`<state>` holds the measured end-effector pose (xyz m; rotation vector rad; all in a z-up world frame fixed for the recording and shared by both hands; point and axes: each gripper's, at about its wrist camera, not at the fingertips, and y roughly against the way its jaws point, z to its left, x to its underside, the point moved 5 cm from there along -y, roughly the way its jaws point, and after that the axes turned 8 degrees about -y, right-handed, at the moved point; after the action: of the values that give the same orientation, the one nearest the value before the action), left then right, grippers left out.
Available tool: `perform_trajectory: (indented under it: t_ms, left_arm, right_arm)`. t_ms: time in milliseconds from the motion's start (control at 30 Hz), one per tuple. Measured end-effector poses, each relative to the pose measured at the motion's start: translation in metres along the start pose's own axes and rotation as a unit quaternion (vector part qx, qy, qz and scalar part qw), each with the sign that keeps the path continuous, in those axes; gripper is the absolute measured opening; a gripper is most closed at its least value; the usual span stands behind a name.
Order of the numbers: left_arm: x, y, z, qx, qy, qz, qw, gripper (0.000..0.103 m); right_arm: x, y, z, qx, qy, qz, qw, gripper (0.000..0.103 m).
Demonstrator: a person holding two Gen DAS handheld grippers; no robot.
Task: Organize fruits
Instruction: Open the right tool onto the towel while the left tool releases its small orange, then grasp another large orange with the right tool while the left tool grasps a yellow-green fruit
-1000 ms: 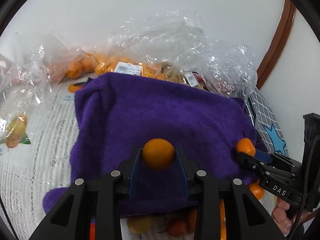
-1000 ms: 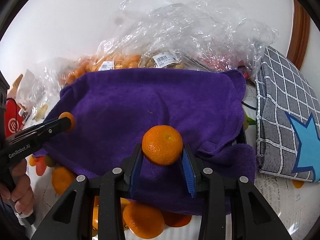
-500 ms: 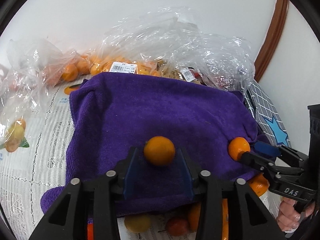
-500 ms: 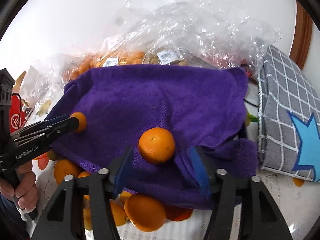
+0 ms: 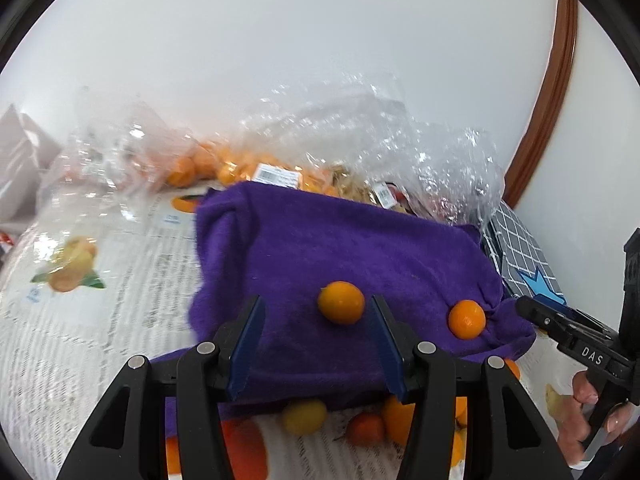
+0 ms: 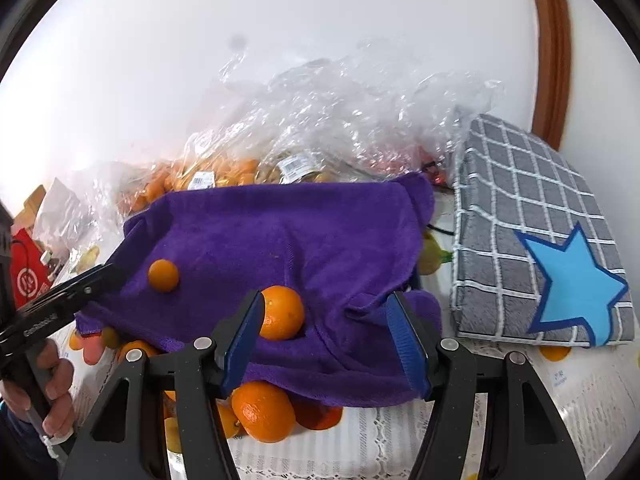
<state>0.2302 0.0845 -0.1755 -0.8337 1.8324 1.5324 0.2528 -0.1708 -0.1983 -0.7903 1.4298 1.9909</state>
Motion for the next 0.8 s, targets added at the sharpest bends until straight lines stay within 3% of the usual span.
perform_trajectory:
  t_ms: [133, 433, 800]
  left_arm:
    - [0.010, 0.020, 0.007, 0.019, 0.012, -0.003, 0.9998, 0.051]
    - [0.033, 0.039, 0.020, 0.010, 0.019, 0.029, 0.9994, 0.051]
    - [0.036, 0.044, 0.025, 0.018, 0.039, 0.033, 0.9985, 0.051]
  right_arm:
    - [0.007, 0.011, -0.002, 0.006, -0.006, -0.002, 1.000, 0.062]
    - [0.035, 0.030, 0.000, -0.027, -0.012, 0.020, 0.999, 0.058]
    - [0.057, 0.018, 0.010, -0.076, -0.030, 0.063, 0.995, 0.057]
